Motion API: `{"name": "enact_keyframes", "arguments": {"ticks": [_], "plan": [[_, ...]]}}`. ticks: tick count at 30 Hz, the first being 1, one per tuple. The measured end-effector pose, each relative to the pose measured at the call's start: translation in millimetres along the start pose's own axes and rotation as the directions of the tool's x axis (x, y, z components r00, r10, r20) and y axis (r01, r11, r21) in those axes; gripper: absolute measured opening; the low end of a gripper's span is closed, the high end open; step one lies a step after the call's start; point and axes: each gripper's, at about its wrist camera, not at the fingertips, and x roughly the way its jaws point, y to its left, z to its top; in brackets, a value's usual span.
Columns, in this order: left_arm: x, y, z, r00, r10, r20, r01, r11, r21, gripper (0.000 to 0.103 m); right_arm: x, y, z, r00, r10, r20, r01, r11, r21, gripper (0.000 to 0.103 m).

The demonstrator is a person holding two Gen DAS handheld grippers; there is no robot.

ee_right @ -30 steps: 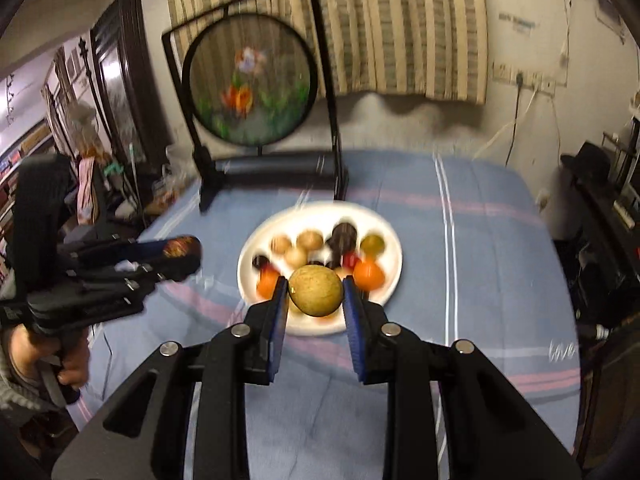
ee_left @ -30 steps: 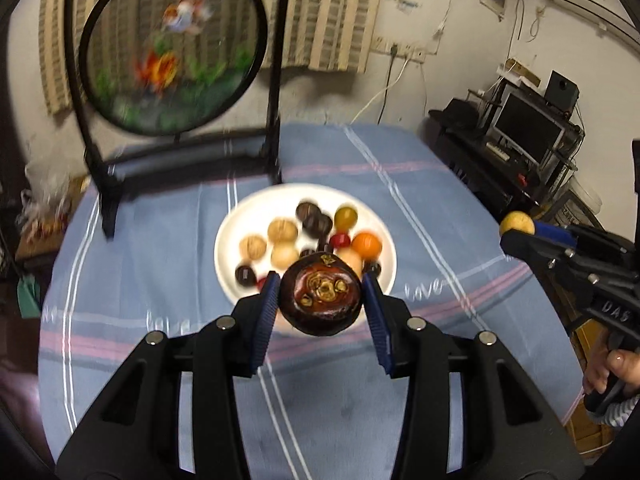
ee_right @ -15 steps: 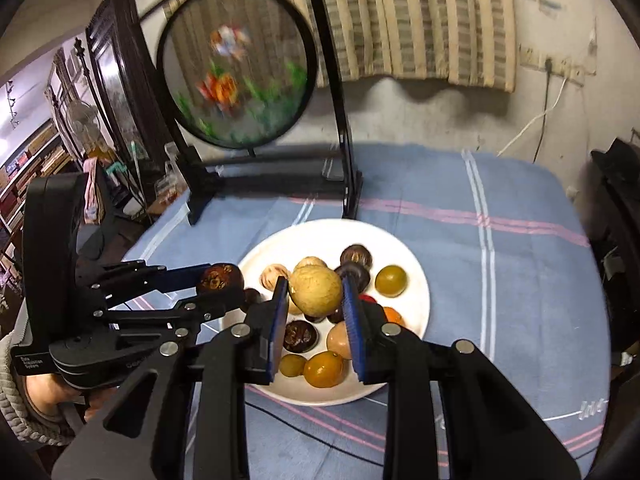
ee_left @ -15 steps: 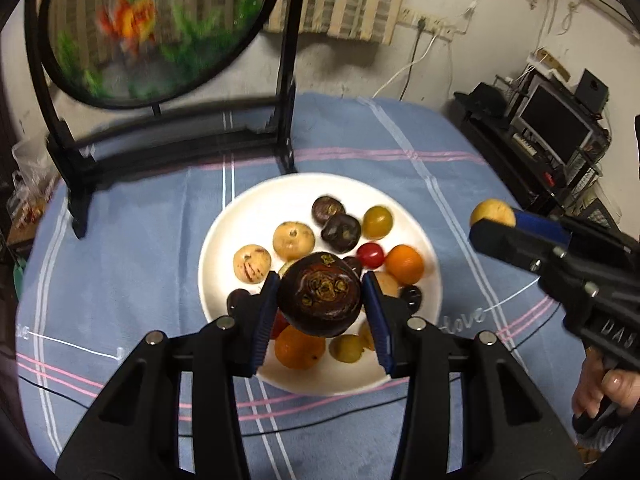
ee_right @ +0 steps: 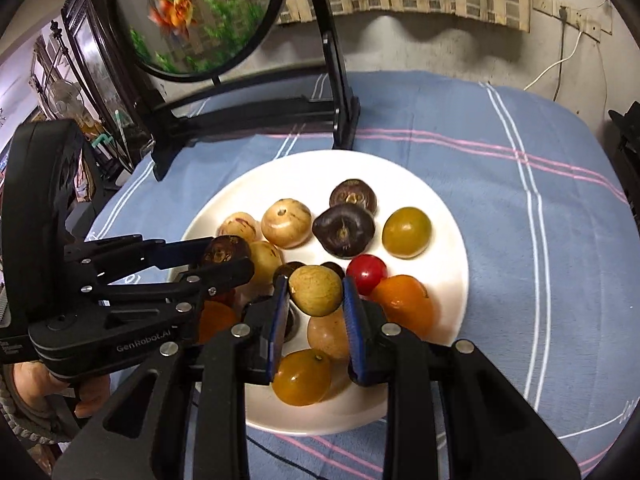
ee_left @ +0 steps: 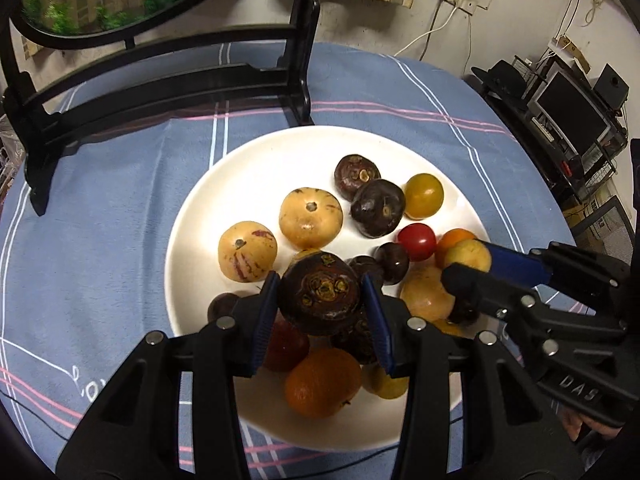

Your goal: Organize fruits

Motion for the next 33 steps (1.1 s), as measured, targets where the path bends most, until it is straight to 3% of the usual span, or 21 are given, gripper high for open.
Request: {"name": "enact_keyframes", "arguments": {"ticks": [5,7,8,13,15,16,17,18,25,33], "plan": [[4,-1,2,1.000,-0.005,-0.002,0.005,1.000,-0.010,0.045,14,-5,0,0.999,0.009,-0.039,-0.007,0.999,0.031,0.029],[1,-3,4,1.000,0.002,0.009,-0.002,1.000,-0.008,0.051,15,-9,1,0.999,0.021,-0.042,-0.018,0.998,0.061,0.031],[-2,-4,4,1.000,0.011,0.018,-0.010,1.000,-0.008,0.056,13,-11,1,0.999,0.022,-0.040,-0.020,0.997,0.070,0.031],[-23,-6,6,0.999,0.023,0.044,-0.022,1.000,-0.013,0.058,-6,-7,4,1.000,0.018,-0.010,-0.018,0.998,0.066,0.031],[-38,-9,5,0.998,0.032,0.061,-0.032,0.999,-0.011,0.066,-22,-3,5,1.000,0.016,0.015,-0.017,0.998,0.067,0.034],[-46,-11,4,0.996,0.038,0.074,-0.038,0.999,-0.011,0.073,-30,-1,5,1.000,0.014,0.028,-0.016,0.998,0.065,0.045],[-57,-13,2,0.995,0.046,0.093,-0.046,0.999,-0.007,0.074,-43,4,4,0.999,0.005,0.048,-0.008,0.998,0.060,0.061],[-65,-15,0,0.993,0.049,0.104,-0.049,0.999,-0.003,0.074,-56,9,2,0.997,-0.013,0.076,0.010,0.999,0.050,0.062],[-135,-33,-36,0.984,0.076,0.162,-0.077,0.997,-0.001,0.083,-128,48,-26,0.988,-0.013,0.155,0.013,1.000,-0.005,0.062],[-178,-39,-90,0.983,0.097,0.158,-0.092,0.995,-0.041,0.086,-162,76,-84,0.992,0.026,0.122,-0.025,1.000,-0.011,0.063]]}}
